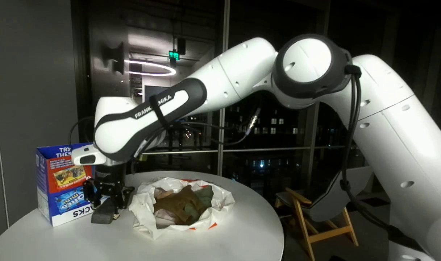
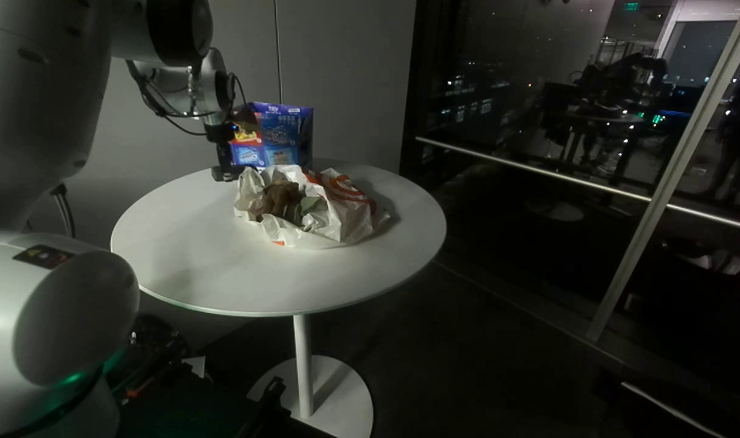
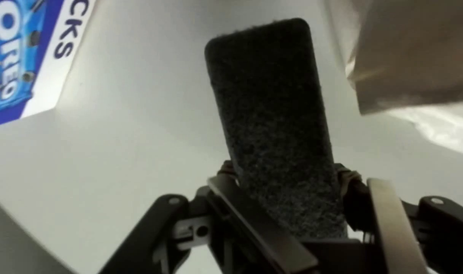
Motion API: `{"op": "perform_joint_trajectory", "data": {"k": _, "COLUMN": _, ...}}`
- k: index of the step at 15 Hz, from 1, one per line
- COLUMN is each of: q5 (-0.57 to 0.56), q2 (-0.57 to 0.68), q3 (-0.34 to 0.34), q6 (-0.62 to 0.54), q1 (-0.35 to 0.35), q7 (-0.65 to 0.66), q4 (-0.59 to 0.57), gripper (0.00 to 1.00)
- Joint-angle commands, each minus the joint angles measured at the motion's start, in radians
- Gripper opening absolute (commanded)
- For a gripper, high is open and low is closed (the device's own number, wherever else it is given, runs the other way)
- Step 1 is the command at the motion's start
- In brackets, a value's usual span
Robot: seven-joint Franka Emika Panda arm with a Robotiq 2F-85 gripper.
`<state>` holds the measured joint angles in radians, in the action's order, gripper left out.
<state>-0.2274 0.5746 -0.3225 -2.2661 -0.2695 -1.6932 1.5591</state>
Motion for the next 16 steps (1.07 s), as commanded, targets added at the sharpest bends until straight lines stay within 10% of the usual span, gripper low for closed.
{"op": "perform_joint_trajectory", "data": {"k": 1, "q5": 0.158, "q2": -0.194, "q3": -0.038, "q6": -0.001, "q1": 0.062, "q7": 0.033, "q4": 0.134, "gripper": 0.38}}
{"op": "perform_joint_trajectory", "data": {"k": 8, "q5": 0.058, "q2": -0.447, "q3": 0.056, "q6": 0.127, "q1": 0.034, "q7": 0.389, "q4": 0.339, "gripper": 0.38}}
{"op": "perform_joint_trajectory", "data": {"k": 16, "q5": 0.372, "q2": -0.376, "q3": 0.043, "q6": 0.369, "q1": 0.075, "q7": 0.123, "q4": 0.371, "gripper": 0.38}}
